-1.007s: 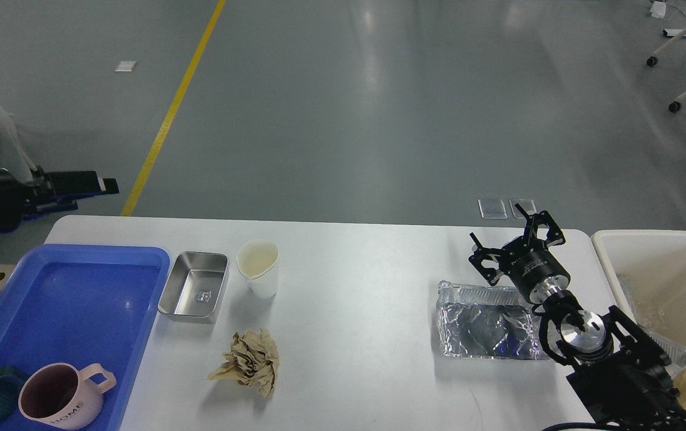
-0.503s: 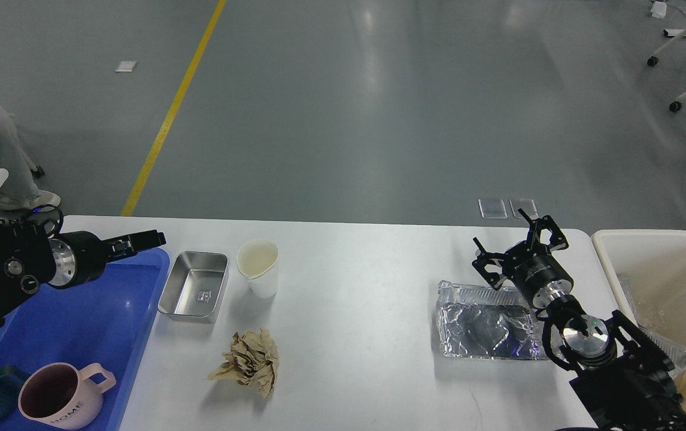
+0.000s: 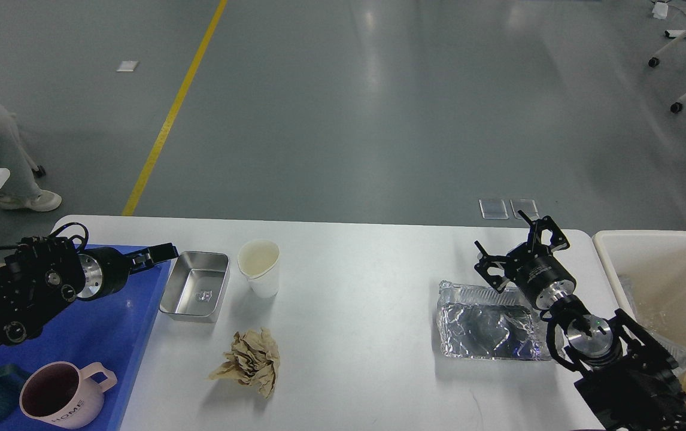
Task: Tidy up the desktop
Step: 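Grasp the edge of the small steel tray with the left gripper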
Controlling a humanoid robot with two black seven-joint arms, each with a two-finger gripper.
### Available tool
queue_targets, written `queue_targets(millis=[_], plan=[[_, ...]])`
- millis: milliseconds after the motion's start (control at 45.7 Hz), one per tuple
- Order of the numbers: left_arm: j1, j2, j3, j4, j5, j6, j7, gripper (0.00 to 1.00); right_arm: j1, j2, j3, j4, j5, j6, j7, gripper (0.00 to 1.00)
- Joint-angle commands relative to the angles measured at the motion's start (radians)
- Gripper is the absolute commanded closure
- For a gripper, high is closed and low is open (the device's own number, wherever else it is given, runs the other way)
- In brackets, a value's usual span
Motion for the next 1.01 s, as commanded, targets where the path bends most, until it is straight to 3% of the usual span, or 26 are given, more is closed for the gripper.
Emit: queue_targets(millis=[0, 219, 438, 613, 810, 985], plan=[[0.008, -0.042, 0.017, 0.042, -0.001, 0.027, -0.005, 0.06, -0.003, -0.001, 0.000, 0.002, 0.000, 0.000, 0.000, 0.00], [0.009, -0.076, 0.127, 0.056, -0.004, 0.112, -0.010, 0.10, -0.003, -0.001, 0.000, 0.002, 0.000, 0.000, 0.000, 0.00], [0.008, -0.079, 0.155, 0.067, -0.020, 0.124, -0.010, 0.19, -0.006, -0.001, 0.000, 0.002, 0.000, 0.000, 0.000, 0.00], [0.008, -0.076, 0.157, 0.068, -0.021, 0.123, -0.008, 0.31, -0.006, -0.001, -0.002, 0.002, 0.000, 0.000, 0.000, 0.00], [0.009, -0.074, 0.160, 0.068, -0.020, 0.095, -0.008, 0.56, -0.004, -0.001, -0.002, 0.002, 0.000, 0.000, 0.000, 0.00], [0.009, -0.076, 0.160, 0.070, -0.020, 0.063, -0.007, 0.64, -0.006, -0.003, -0.002, 0.002, 0.000, 0.000, 0.000, 0.00]])
